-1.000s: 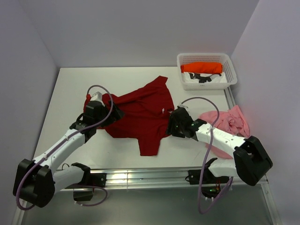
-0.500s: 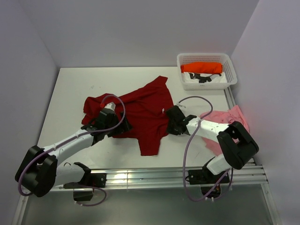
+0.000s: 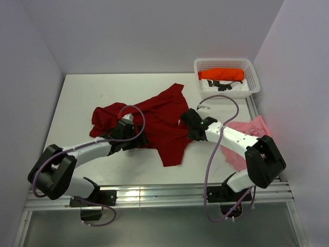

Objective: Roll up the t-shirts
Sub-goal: Flatten the tshirt

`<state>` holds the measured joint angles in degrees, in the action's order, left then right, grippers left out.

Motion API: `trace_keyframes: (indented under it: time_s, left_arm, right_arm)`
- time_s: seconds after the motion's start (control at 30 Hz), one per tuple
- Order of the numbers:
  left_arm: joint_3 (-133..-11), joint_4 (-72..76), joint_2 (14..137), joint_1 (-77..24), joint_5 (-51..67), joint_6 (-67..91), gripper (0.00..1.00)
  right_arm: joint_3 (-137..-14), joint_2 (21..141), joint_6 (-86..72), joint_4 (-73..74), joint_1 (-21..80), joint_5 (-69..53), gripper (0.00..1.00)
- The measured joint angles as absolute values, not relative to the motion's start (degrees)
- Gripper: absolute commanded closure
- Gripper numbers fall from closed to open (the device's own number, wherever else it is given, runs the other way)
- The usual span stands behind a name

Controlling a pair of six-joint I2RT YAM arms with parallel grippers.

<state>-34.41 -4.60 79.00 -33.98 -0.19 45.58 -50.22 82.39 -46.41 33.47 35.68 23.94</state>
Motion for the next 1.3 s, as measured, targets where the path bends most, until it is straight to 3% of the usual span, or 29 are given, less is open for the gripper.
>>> trace_keyframes:
  time_s: [0.03,0.07,0.1,0.13,0.27,0.5,0.7,1.0,1.3]
  left_arm:
    - [-35.0,-3.7,80.2,-34.0,-0.5,45.5,0.09]
    - [-35.8,-2.7,81.6,-34.0,-0.8,45.4,0.09]
    - [-37.1,-1.3,83.4,-34.1,-1.3,45.2,0.09]
    - [-37.5,-0.8,84.1,-34.1,-1.5,45.1,0.09]
    - [-39.4,1.1,86.9,-34.1,-2.9,44.6,0.09]
    - [-42.7,-1.5,89.1,-33.5,-5.8,43.9,0.1]
    - [-42.7,-5.6,87.3,-30.1,-7.1,43.7,0.07]
    - [-40.0,-12.8,77.2,-42.0,-7.2,47.4,0.05]
    - [-34.8,-14.0,72.2,-49.3,-6.6,52.4,0.12]
  right_arm:
    - [-52.2,83.0,-46.2,34.4,35.6,25.0,0.78]
    - [-54.9,83.9,-45.8,35.3,35.6,26.4,0.67]
    - [-56.6,84.4,-45.6,35.6,35.6,27.4,0.57]
    - [-58.0,84.8,-44.8,35.8,35.6,28.2,0.56]
    - [-58.0,84.3,-43.0,35.4,35.6,28.1,0.55]
    - [-45.3,75.0,-41.4,29.7,35.6,17.9,0.58]
    - [-40.4,74.1,-41.2,24.8,37.3,11.8,0.58]
    - [-38.0,71.7,-41.5,20.9,38.5,8.4,0.58]
    - [-36.6,69.6,-42.4,19.7,38.5,7.6,0.59]
